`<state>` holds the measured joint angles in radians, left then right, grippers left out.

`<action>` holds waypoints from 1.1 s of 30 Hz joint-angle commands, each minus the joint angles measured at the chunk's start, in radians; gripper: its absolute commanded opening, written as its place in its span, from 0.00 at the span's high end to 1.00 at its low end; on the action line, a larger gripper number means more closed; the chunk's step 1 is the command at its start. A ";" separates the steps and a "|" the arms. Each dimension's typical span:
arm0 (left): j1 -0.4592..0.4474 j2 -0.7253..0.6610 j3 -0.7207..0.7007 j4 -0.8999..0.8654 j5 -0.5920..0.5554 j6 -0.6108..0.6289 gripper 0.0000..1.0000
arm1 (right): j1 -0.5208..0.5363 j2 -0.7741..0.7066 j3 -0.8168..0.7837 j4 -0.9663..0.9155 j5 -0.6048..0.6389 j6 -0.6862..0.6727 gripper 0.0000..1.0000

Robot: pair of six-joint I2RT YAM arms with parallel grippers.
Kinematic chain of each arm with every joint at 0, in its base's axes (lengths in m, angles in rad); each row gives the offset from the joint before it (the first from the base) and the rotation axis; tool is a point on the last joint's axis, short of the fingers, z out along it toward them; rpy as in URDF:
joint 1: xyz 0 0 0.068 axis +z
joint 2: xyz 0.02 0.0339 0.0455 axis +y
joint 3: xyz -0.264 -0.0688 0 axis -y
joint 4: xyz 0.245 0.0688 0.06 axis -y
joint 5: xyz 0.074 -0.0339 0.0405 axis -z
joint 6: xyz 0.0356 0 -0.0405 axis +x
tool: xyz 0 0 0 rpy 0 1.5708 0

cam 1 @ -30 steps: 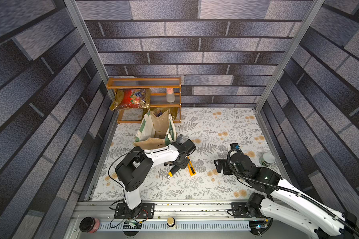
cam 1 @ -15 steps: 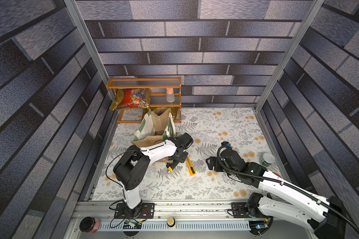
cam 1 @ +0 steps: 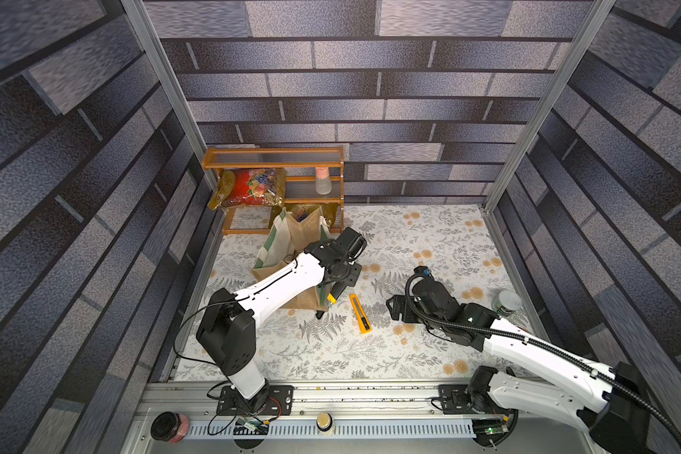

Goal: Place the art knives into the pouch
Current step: Place the utility knife in the pouch.

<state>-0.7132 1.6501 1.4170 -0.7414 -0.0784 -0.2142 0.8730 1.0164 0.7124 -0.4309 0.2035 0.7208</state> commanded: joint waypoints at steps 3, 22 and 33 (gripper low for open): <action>0.010 -0.049 0.106 -0.101 0.008 -0.022 0.59 | 0.004 0.024 0.036 0.018 -0.018 -0.027 0.08; 0.347 -0.082 0.479 -0.211 0.041 0.047 0.59 | 0.004 0.130 0.114 0.042 -0.071 -0.079 0.10; 0.382 -0.092 0.556 -0.199 0.127 0.026 0.60 | 0.004 0.187 0.144 0.048 -0.106 -0.097 0.11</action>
<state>-0.3283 1.5921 1.9213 -0.9436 0.0166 -0.1875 0.8730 1.1915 0.8307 -0.3920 0.1169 0.6346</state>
